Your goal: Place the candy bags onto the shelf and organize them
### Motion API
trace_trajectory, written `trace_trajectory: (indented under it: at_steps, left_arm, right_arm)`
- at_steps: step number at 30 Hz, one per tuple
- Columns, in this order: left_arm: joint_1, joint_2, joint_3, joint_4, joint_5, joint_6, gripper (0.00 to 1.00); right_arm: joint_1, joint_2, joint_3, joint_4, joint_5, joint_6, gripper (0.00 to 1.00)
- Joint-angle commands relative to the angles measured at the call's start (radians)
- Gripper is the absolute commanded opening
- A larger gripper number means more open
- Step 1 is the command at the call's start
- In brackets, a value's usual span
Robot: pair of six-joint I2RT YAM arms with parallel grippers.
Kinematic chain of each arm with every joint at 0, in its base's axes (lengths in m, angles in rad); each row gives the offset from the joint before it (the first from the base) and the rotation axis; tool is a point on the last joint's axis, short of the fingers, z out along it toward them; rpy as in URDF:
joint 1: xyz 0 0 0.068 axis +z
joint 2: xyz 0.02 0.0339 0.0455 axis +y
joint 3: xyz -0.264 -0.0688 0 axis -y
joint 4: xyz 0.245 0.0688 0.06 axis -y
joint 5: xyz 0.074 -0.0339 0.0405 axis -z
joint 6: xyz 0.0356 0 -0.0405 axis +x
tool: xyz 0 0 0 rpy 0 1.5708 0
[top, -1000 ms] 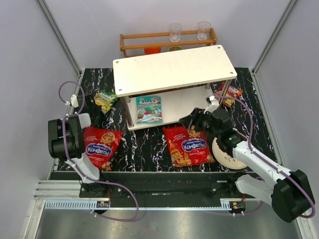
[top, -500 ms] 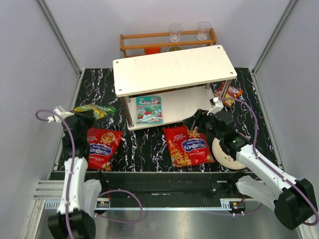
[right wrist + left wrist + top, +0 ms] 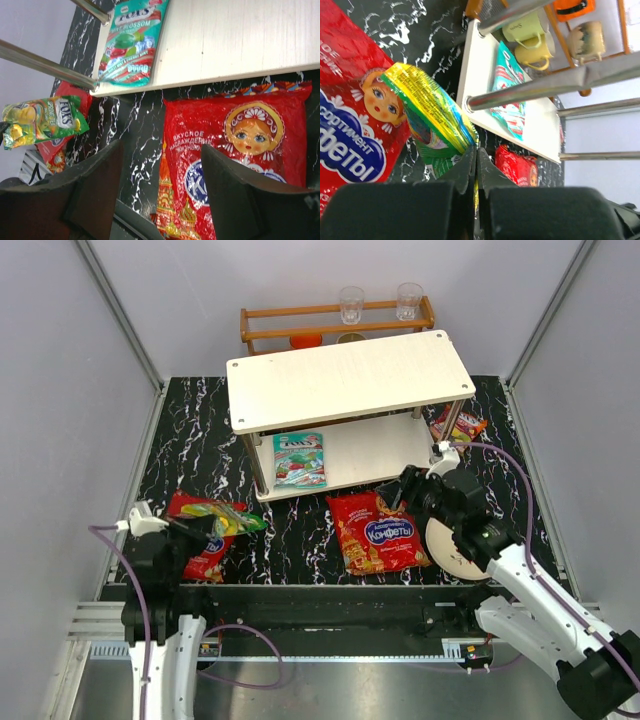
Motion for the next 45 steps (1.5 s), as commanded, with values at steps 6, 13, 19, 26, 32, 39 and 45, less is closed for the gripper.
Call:
trace_trajectory:
  at_steps: [6, 13, 19, 26, 32, 39, 45]
  left_arm:
    - [-0.017, -0.167, -0.063, -0.070, 0.129, -0.063, 0.00]
    - [-0.055, -0.151, -0.182, 0.048, 0.129, -0.090, 0.00]
    - [-0.187, 0.037, -0.183, 0.142, 0.069, -0.049, 0.00]
    - [-0.397, 0.191, -0.069, 0.162, -0.127, -0.029, 0.00]
    - [-0.579, 0.105, -0.193, 0.165, -0.202, -0.210, 0.00]
    - [-0.993, 0.225, -0.209, 0.224, -0.509, -0.418, 0.00]
    - [-1.330, 0.490, -0.077, 0.191, -0.803, -0.564, 0.00]
  right_arm:
    - [-0.004, -0.018, 0.011, -0.086, -0.020, 0.025, 0.71]
    - [-0.004, -0.012, 0.006, -0.089, -0.023, 0.041, 0.71]
    - [-0.004, -0.028, -0.021, -0.100, -0.023, 0.045, 0.71]
    - [-0.004, -0.045, -0.086, -0.058, -0.036, 0.088, 0.71]
    - [-0.003, -0.047, -0.095, -0.050, -0.061, 0.114, 0.71]
    - [0.012, -0.045, -0.076, -0.069, -0.058, 0.139, 0.71]
    - [0.120, -0.019, -0.012, -0.161, 0.034, 0.101, 0.67]
